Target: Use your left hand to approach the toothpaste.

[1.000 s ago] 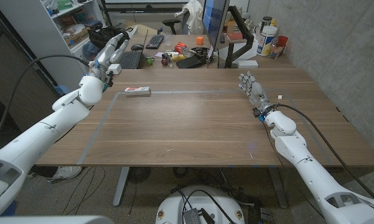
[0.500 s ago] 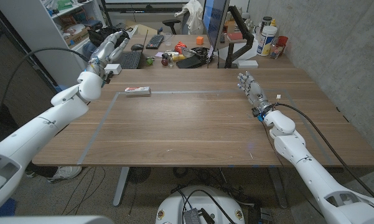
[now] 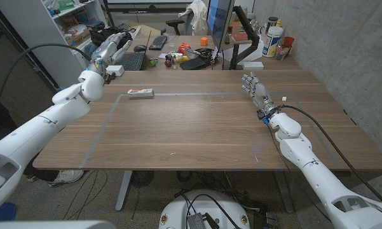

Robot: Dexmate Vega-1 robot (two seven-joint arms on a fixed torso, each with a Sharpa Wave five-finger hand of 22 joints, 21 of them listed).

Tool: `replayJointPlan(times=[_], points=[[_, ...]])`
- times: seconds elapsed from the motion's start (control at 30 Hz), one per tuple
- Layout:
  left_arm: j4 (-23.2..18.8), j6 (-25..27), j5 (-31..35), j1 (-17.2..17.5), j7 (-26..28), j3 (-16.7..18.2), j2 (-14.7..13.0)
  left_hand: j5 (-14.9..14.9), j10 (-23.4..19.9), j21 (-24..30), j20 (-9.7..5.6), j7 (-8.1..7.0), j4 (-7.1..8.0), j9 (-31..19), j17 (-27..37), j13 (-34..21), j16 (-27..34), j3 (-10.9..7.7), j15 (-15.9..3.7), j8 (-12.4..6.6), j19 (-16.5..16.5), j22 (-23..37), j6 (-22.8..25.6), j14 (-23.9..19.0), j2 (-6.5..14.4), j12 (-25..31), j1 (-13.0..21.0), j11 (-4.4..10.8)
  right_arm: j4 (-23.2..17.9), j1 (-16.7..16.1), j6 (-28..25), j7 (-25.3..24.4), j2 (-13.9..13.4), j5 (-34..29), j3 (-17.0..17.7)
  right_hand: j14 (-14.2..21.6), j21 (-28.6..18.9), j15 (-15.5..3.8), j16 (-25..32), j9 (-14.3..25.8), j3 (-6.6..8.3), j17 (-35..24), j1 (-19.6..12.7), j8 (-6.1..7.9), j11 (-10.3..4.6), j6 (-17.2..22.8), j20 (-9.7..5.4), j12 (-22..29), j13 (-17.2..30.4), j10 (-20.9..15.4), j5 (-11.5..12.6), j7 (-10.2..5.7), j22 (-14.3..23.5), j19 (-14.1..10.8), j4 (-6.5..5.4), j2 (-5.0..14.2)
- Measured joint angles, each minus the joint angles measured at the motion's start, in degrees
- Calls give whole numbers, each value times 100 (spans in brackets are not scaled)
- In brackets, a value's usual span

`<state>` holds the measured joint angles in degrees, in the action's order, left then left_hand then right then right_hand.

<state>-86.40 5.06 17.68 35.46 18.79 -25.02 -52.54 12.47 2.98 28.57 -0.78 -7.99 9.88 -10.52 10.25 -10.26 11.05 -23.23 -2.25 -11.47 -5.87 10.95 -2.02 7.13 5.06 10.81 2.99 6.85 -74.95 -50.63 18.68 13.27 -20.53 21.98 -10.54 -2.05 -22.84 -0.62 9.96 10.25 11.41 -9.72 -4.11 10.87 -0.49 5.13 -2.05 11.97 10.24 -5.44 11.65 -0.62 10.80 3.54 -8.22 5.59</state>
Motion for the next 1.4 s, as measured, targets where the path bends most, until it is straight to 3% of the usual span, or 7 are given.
replayJointPlan(times=[0.7, 1.4], points=[[-16, 372, 376, -155, -228, -180, -83, 0, -30, 0, -1, 10, 0, 0, 0, 0, 0, 0, 28, 0, 0, 0, 30, -29, 0, 0, 0, 30, -51, -40, 72, -3, -39, 18, -51, 0, 0, 0, 0, 0, 9, 0, 0, 0, -1, 0, 0, 0, 31, 1, 0, 0, 0, 0, -8, 0], [330, 523, 513, -450, -377, -469, 107, 0, -8, -42, -1, 10, 24, 0, 0, 0, 0, 24, 28, 0, 0, 0, 29, -29, -23, 0, -55, 10, 19, -3, 114, 26, -53, 29, -89, 0, 44, 0, 0, 0, 15, 0, 0, 0, -1, 21, 21, 0, 30, 2, 0, -21, 0, -21, -15, 0]])
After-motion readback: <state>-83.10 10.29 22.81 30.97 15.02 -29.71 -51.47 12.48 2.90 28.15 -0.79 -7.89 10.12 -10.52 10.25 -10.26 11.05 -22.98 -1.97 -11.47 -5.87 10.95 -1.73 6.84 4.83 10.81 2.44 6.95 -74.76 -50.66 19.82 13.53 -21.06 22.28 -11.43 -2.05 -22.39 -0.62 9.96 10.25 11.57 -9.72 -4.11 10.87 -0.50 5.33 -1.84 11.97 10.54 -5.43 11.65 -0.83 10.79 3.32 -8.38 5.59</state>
